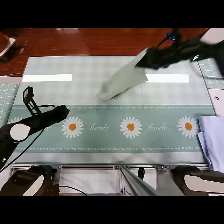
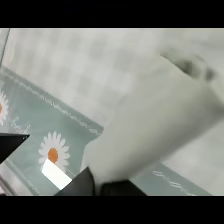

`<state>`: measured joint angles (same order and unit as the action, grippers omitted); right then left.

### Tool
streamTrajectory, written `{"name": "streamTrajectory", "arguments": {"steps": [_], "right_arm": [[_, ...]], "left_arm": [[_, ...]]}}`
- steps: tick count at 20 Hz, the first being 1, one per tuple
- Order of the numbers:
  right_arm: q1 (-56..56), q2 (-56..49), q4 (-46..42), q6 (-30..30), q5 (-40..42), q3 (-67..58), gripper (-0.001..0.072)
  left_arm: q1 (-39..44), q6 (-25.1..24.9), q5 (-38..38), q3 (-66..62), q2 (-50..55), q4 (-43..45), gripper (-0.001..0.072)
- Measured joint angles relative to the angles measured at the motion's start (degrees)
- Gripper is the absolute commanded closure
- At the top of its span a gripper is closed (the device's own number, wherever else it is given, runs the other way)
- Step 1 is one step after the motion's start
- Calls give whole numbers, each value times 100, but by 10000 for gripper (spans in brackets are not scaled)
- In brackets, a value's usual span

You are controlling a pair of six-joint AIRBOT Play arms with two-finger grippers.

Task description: Fold the shirts.

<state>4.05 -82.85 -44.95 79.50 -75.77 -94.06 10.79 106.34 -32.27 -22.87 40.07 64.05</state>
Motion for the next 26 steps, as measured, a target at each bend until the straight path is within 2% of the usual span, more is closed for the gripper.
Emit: {"name": "streamTrajectory", "arguments": {"steps": [5, 11, 16, 21, 22, 24, 26], "right_arm": [[-1399, 481, -306, 579, -715, -658, 692], [-3456, 1032, -1572, 1231, -1823, -772, 692], [-5018, 1606, -2625, 1416, -2708, -341, 692], [-6465, 2540, -3934, 1512, -2968, 691, 691], [-6669, 2730, -4127, 1537, -2981, 1001, 646], [-6902, 3040, -4629, 1648, -3012, 1574, 286], [-6992, 3202, -5077, 1740, -3023, 2028, 296]], "left_arm": [[201, -7, -17, 0, 0, -4, 690], [407, -24, -13, 0, -2, -7, 690], [448, -24, 61, 0, 0, -4, 690], [459, -22, 188, 0, -2, -4, 690], [459, -22, 190, 2, 0, -4, 690], [459, -22, 208, 0, -2, -4, 690], [459, -22, 212, 0, 0, -4, 689]]}}
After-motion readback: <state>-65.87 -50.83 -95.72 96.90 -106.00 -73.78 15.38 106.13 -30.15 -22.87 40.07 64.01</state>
